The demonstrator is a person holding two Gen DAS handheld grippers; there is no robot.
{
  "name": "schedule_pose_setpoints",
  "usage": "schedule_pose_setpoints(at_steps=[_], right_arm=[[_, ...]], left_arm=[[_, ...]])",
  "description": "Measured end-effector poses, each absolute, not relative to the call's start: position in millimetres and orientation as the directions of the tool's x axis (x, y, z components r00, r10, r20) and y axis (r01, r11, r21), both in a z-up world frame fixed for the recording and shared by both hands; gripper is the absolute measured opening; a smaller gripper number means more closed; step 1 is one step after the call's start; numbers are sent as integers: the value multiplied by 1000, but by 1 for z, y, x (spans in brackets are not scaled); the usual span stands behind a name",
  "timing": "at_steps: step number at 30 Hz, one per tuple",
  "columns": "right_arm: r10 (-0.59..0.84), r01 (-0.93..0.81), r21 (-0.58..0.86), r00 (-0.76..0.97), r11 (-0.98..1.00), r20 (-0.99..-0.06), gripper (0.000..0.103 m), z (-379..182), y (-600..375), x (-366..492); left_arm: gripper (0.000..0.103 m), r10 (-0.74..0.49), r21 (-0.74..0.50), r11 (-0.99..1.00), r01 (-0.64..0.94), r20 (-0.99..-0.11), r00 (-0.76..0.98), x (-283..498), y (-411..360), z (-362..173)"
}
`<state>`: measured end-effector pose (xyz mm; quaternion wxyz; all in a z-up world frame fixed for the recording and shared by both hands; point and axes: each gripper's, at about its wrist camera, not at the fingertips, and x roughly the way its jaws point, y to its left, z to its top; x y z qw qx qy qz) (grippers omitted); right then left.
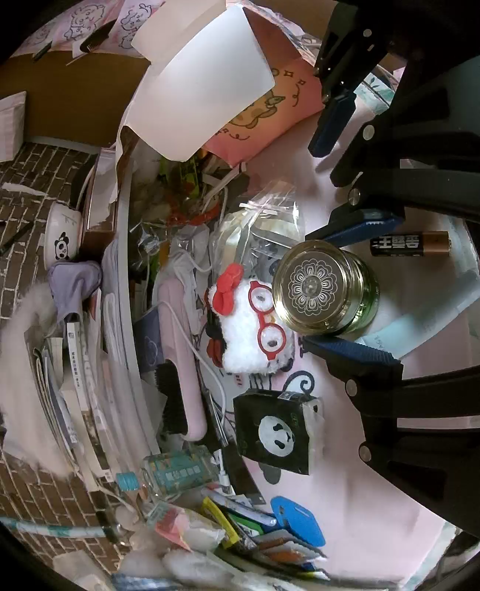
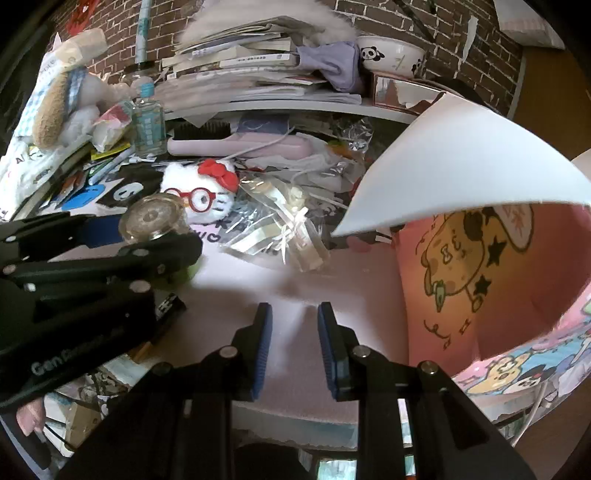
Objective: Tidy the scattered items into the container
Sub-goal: 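Grasp the green jar with gold lid with the left gripper, then carry the green jar into the white box and open the left gripper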
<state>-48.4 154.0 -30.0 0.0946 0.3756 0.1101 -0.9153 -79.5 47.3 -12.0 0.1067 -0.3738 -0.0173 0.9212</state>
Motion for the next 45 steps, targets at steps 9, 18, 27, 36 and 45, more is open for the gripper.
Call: schedule_pose_setpoints(at_steps=[9,18,27,36,45], right_arm=[[-84,245,-132,-707,-960,-702,25,-30,153,-50],[-76,222,-122,-714,-967,-696,41,-31,158,-52],[-90,230,-111,-713,-967,-695,47,-31,156,-53],[-116,252,-96,-708,-963,-697,58,-32,154,-56],[-139,266,-78,-704,-961,-696,62,-33,153,-53]], left_arm=[[43,217,-121,-975,-184,-678,-702,-78,42,-6],[43,215,-115,-976,-186,-658,-722,-79,40,10],[43,229,-81,-970,-229,-612,-757,-80,45,50],[43,403,-94,-899,-428,-559,-724,-90,79,116],[43,550,-105,-747,-656,-651,-522,-109,169,135]])
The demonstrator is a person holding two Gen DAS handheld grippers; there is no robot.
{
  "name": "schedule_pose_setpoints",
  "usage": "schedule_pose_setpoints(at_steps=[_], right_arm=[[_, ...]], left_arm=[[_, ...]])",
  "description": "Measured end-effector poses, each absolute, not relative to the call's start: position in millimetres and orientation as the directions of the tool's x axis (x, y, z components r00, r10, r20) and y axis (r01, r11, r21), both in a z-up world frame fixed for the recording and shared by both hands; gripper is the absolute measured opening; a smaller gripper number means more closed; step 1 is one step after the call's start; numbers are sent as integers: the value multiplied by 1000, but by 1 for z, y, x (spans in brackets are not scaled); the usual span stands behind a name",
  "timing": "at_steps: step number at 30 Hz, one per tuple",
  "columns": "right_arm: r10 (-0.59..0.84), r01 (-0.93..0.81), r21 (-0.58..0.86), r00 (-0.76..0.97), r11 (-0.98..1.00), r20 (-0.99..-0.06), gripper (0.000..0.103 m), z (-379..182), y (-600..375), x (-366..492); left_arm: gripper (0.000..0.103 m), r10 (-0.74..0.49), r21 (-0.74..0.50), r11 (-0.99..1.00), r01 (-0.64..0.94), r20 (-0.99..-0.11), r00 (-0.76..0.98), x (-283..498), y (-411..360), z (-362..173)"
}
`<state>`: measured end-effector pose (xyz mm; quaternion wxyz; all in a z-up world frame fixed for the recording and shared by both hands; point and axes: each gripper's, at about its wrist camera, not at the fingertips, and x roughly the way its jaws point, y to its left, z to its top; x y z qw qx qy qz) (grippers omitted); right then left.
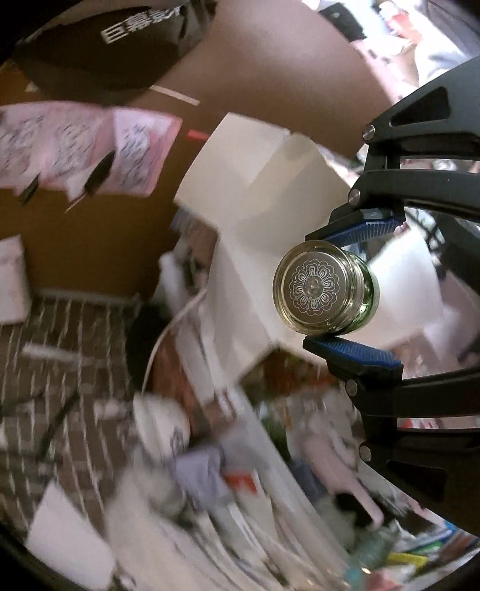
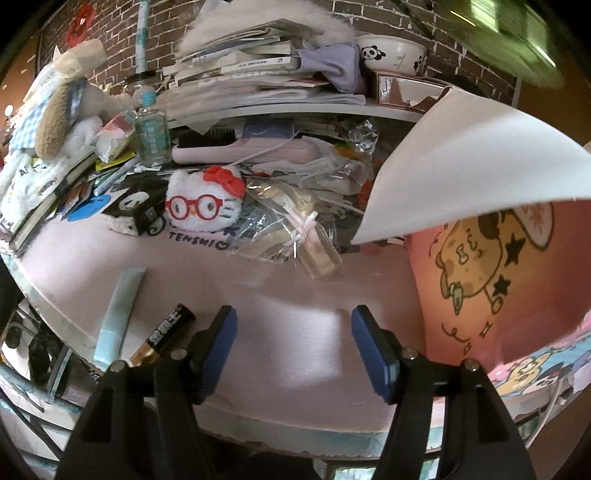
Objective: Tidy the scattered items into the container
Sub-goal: 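Carry the green jar into the white box and open the left gripper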
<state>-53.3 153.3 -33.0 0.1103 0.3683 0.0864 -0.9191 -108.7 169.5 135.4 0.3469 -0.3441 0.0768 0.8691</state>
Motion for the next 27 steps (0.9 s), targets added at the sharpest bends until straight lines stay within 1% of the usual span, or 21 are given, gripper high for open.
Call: schedule_pose_setpoints(at_steps=[2,10,19,23,27], right_arm=[[-149,271,-68,-702,-960,-696,62,-33,154,-53],[-180,286,-36,-693,-958,-698,62,-35,155,-53],[-203,293,-10,-687,-956,-698,63,-35,158,-53],[-210,297,-6,-688,-955,-694,63,-36,159,-52],[-212,298,-5,-690,-955,-693,63,-36,160,-52]], left_arm=[[43,548,-97,-717,-690,-690,-473,-114,189,132],[43,443,-43,-710,-703,-804,-398,-134,234,112],[43,319,1,-715,-699,-889,-328,-154,260,90],[43,283,2,-706,-708,-916,-284,-160,267,82],[43,251,27,-699,-714,-926,-281,-159,273,79]])
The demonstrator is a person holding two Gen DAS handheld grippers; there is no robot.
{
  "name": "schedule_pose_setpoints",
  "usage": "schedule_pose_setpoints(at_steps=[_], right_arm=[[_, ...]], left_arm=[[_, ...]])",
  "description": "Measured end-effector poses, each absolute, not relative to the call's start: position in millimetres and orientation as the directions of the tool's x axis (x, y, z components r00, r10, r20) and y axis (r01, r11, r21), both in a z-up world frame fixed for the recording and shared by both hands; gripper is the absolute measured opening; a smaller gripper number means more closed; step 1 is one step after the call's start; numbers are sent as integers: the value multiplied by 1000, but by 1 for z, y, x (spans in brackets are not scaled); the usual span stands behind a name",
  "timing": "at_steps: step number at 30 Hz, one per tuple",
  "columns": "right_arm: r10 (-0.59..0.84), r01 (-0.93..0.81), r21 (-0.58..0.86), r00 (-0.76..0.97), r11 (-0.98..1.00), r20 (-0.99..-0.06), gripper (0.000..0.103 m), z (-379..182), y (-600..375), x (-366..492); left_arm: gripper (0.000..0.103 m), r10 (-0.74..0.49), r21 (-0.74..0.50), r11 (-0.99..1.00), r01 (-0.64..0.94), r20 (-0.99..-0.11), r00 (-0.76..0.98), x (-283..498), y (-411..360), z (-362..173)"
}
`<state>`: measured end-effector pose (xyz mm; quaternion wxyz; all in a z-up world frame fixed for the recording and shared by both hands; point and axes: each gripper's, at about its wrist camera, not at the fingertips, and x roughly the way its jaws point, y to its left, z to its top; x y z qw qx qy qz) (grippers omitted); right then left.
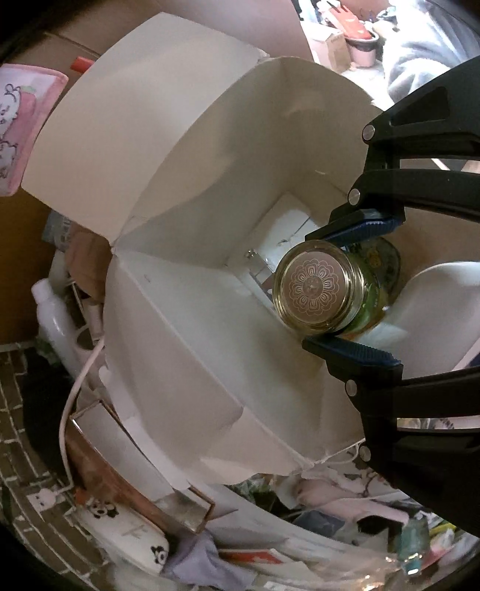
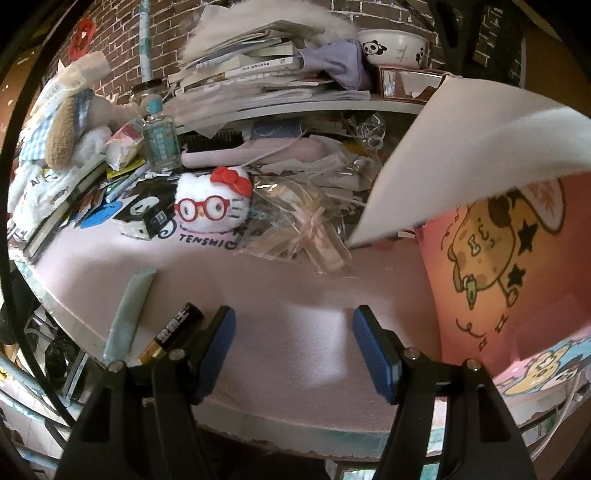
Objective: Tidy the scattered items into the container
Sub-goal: 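Carry the green jar into the white box and open the left gripper, then withdraw the left gripper from the box back over the desk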
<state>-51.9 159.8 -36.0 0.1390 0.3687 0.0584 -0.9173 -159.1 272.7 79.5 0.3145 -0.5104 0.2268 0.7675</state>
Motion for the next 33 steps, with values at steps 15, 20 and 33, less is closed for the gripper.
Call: schedule_pose_setpoints(at_steps=[15,20,33], right_arm=[[-250,294,45,-711,-955,-657,63,-37,169,-42],[-260,293,62,-706,-954,-659,63,-36,171,-42],[-282,305,77,-720,-949,-634,63,-22,167,-33]], left_arm=[[82,361,17,-677,-736,-864,-352,-134,249,119],[88,424,42,-676,-735,-795,-435,-111,226,145],[93,124,146,-957,-249,-570,-812,-77,82,144]])
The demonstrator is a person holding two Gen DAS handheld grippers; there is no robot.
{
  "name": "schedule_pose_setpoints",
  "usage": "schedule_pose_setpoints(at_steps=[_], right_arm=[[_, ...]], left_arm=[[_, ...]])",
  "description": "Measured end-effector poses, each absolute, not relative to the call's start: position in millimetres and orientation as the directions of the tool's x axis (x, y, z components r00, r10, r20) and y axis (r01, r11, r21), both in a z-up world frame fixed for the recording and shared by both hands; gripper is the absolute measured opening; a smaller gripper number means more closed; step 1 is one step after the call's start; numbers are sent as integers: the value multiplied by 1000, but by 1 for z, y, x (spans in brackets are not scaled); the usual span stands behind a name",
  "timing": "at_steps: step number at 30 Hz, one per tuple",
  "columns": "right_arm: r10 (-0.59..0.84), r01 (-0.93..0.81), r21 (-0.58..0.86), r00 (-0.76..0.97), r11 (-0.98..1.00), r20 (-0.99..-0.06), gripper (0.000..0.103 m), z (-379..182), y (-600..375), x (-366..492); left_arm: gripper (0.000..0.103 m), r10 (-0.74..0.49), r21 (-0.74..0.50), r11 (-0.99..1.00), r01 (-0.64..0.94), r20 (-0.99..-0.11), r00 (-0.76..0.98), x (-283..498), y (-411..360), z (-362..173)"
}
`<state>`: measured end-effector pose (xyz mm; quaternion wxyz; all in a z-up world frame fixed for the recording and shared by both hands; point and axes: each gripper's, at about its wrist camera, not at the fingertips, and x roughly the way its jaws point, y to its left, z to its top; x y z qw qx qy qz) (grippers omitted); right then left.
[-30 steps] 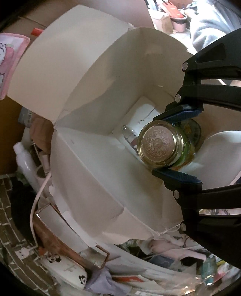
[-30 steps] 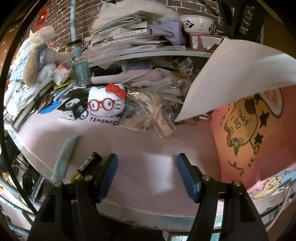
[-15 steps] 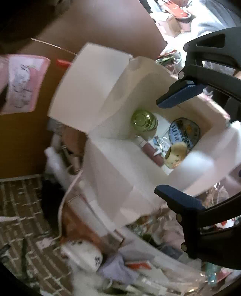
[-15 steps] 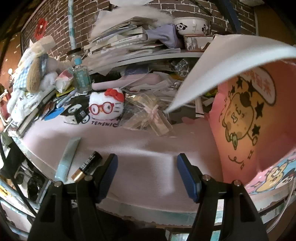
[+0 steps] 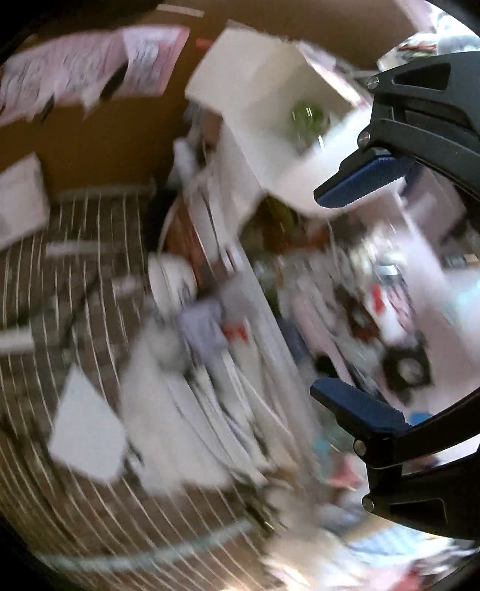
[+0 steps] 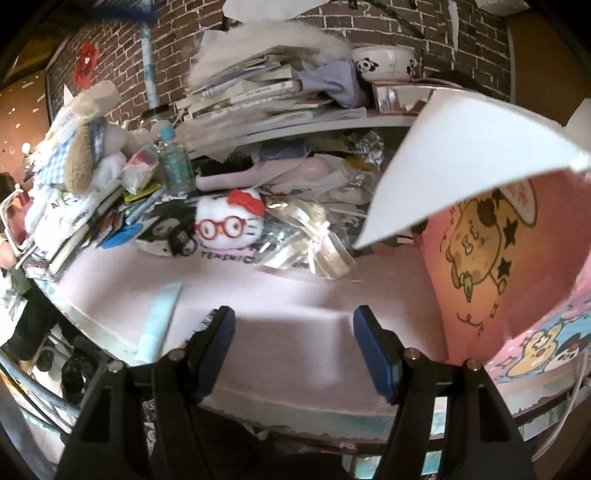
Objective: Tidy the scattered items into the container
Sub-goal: 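Withdraw the left gripper from the box back over the desk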
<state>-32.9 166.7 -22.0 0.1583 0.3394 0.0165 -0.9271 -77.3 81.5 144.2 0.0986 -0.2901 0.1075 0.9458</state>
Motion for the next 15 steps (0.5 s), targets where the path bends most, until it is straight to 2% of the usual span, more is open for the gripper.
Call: schedule_pose_setpoints(at_steps=[6,15], right_arm=[[-295,334,59,-718,-941,-631,63,-19,149,-19],[-279,365,3,-705,-931,-652,63,-33,122,-7]], left_arm=[[93,-1,149,-983,-106,-583,-813,-52,35,99],[93,-60,84,-996,10,-615,-786,-34,1,61]])
